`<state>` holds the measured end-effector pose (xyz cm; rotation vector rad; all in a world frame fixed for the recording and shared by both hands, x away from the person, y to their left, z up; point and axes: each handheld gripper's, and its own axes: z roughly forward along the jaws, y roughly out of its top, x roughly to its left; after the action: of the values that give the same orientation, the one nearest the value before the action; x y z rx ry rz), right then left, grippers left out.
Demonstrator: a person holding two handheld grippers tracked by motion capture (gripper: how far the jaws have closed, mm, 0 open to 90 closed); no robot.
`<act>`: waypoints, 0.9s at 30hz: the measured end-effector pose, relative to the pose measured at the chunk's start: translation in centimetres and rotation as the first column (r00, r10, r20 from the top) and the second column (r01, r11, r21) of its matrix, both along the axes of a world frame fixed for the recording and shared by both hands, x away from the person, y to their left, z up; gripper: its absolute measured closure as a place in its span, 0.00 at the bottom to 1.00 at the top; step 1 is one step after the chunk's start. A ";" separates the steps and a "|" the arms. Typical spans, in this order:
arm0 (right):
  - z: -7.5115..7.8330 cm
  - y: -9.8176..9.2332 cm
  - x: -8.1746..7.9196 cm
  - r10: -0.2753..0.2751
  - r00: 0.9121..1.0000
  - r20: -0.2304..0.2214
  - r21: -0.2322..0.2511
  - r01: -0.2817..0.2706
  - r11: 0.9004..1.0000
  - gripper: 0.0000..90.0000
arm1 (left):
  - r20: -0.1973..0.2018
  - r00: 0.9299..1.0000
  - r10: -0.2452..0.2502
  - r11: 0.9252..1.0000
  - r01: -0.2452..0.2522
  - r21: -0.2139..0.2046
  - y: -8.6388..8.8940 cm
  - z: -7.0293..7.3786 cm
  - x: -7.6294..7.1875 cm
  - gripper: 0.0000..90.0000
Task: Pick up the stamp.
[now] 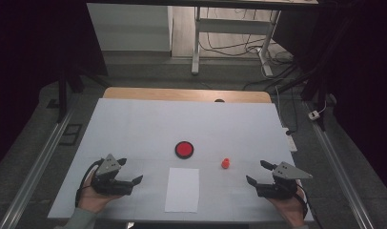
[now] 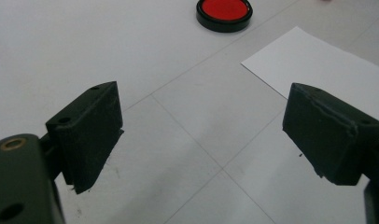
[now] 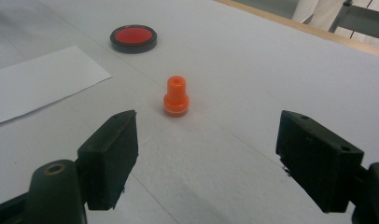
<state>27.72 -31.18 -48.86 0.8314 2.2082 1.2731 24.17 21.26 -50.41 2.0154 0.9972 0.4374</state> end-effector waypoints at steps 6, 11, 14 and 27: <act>-0.1 0.0 0.1 0.013 1.000 -0.008 0.002 -0.013 1.000 0.24 | 0.014 1.000 0.017 1.000 -0.017 0.000 0.1 0.1 0.0 0.14; -0.2 0.0 -0.1 0.005 1.000 -0.003 0.006 -0.005 1.000 0.25 | 0.010 1.000 0.024 1.000 -0.024 0.006 0.0 0.2 0.0 0.14; 0.0 0.0 -0.2 -0.002 1.000 -0.004 0.009 0.002 1.000 0.26 | 0.015 1.000 0.016 1.000 -0.016 0.020 -0.1 0.3 -0.1 0.15; -0.2 0.6 -0.1 0.003 1.000 -0.023 0.002 -0.003 1.000 0.28 | 0.017 1.000 0.018 1.000 -0.019 0.019 -0.2 0.4 -0.1 0.15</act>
<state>27.62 -30.62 -49.04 0.8481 2.2274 1.2728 24.03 21.04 -50.05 2.0176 1.0053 0.4752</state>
